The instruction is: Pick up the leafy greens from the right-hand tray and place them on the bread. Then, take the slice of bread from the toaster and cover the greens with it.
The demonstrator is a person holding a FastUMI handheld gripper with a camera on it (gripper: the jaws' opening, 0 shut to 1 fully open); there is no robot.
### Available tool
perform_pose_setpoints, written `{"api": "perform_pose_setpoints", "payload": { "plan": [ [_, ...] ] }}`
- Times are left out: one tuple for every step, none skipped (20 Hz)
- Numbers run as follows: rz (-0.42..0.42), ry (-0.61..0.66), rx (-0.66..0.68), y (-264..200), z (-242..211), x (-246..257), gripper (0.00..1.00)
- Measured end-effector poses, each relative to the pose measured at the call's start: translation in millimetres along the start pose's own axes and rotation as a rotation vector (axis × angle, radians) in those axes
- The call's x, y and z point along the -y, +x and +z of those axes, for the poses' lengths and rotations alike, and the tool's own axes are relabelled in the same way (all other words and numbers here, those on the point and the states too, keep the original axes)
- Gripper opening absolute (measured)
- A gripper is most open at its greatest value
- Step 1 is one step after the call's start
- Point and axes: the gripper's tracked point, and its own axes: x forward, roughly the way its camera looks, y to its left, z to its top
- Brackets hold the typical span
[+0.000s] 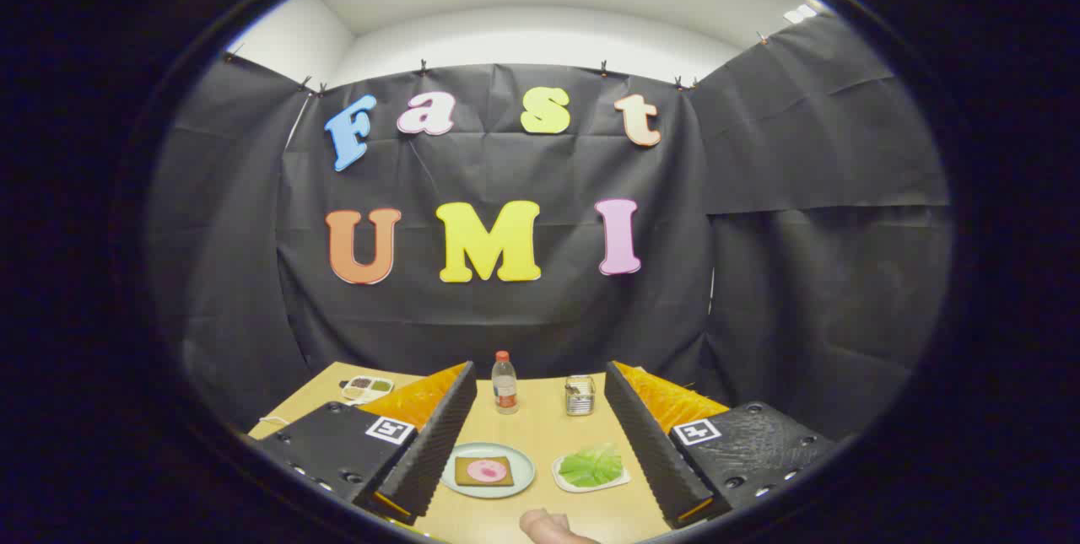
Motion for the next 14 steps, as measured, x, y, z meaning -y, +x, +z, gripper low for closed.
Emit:
{"api": "perform_pose_setpoints", "payload": {
  "plan": [
    [-0.01,0.003,0.009,-2.4,3.5,2.3,0.95],
    [-0.021,0.012,0.011,-4.4,5.4,4.0,0.95],
    [-0.028,0.015,0.016,-6.0,6.5,5.4,0.95],
    [-0.038,0.008,0.025,-8.2,7.2,9.0,0.95],
    [-0.047,0.004,0.03,-8.0,8.2,12.3,0.95],
    [-0.047,0.01,0.027,-7.7,4.5,12.1,0.95],
    [-0.047,0.016,0.019,-7.2,1.1,12.1,0.95],
    [-0.048,0.02,0.011,-5.4,-3.3,14.9,0.95],
    [-0.049,0.023,0.003,-3.6,-6.8,17.5,0.95],
    [-0.051,0.026,-0.002,-1.1,-10.2,21.6,0.95],
    [-0.049,0.03,-0.008,0.6,-13.9,26.0,0.95],
    [-0.041,0.028,-0.012,3.4,-18.2,27.9,0.95],
    [-0.042,0.021,-0.023,7.2,-24.1,34.8,0.95],
    [-0.035,0.018,-0.034,12.3,-32.3,42.5,0.95]
  ]
}}
